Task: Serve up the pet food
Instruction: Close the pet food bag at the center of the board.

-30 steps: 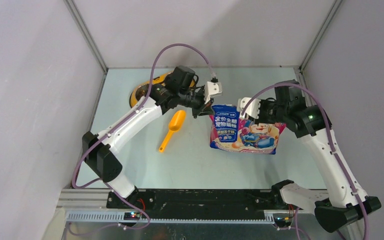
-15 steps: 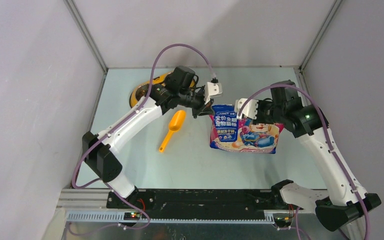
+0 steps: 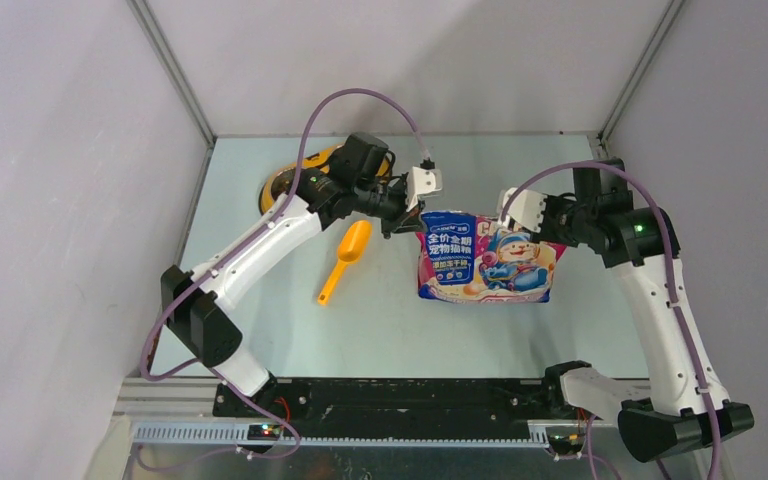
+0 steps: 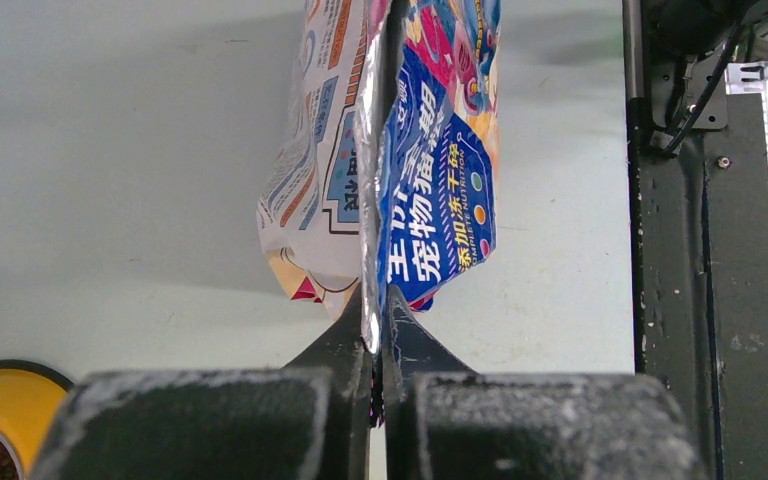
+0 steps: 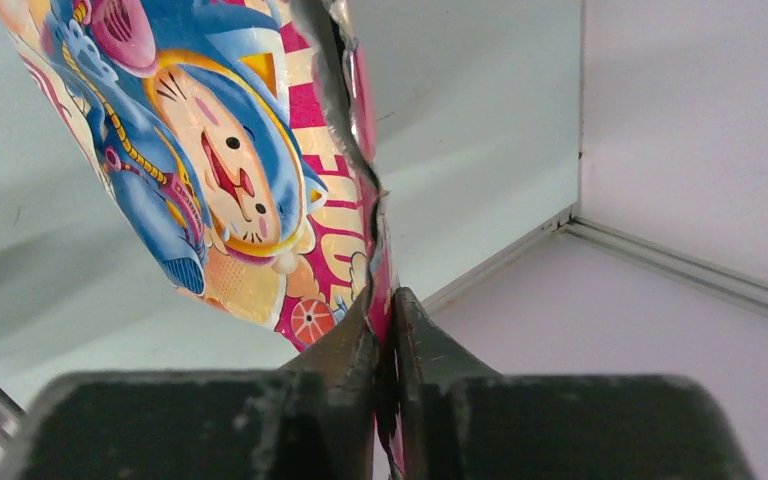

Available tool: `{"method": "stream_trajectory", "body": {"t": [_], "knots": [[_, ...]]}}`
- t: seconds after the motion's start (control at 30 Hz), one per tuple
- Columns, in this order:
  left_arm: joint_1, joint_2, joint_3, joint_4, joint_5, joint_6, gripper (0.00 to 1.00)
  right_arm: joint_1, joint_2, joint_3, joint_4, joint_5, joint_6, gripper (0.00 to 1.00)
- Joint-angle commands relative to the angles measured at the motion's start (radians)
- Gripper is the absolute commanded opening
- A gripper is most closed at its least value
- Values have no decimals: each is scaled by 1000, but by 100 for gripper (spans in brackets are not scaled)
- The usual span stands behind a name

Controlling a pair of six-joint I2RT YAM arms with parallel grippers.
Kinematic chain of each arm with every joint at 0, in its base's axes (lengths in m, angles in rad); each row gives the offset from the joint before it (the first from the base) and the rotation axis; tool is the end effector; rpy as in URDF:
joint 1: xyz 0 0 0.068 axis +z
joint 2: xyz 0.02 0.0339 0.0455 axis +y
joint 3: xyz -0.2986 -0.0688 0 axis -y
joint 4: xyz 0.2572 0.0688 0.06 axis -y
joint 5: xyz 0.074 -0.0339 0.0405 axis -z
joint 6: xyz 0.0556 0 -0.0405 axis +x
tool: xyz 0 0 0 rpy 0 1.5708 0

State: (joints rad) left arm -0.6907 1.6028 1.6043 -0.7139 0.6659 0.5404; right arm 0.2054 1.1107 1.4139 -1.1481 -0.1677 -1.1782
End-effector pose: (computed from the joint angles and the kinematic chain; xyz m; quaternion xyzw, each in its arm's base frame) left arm 0.2678 -0.2659 0.3954 0.6072 0.6231 -0.3259 0.3699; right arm 0.1944 0.0500 0.4188 -0.6172 0.6984 -0.0962 0.3494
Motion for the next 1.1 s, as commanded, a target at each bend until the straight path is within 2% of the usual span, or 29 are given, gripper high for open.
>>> {"method": "stream_trajectory", "body": {"t": [0.0,0.13,0.3,0.37,0.4,0.43,0.47,0.53,0.7,0.83,0.9,1.07], "knots": [[22,-66,-9,-92,-11,17,0,-44,-10,37,4,54,-30,2],[23,-72,-8,-99,-17,31,0,-90,-1,58,26,39,-11,0],[7,-82,31,-151,-46,109,0,-175,75,170,-18,-111,80,0],[-15,-83,50,-167,-83,138,6,-181,109,191,-57,-156,101,0],[-23,-84,57,-170,-95,143,17,-180,115,185,-67,-176,107,0],[-39,-82,75,-175,-119,151,24,-176,119,178,-66,-184,115,0],[-46,-81,87,-180,-129,154,36,-173,118,160,-56,-191,123,0],[-67,-71,140,-199,-148,157,52,-165,113,143,-38,-199,129,0],[-134,-15,317,-237,-191,140,65,-169,112,162,-55,-238,140,0],[-196,42,366,-225,-257,138,70,-180,109,174,-67,-269,154,0],[-216,69,367,-208,-280,134,70,-190,104,173,-69,-280,160,4],[-229,136,382,-158,-314,113,71,-220,82,168,-69,-295,163,25]]}}
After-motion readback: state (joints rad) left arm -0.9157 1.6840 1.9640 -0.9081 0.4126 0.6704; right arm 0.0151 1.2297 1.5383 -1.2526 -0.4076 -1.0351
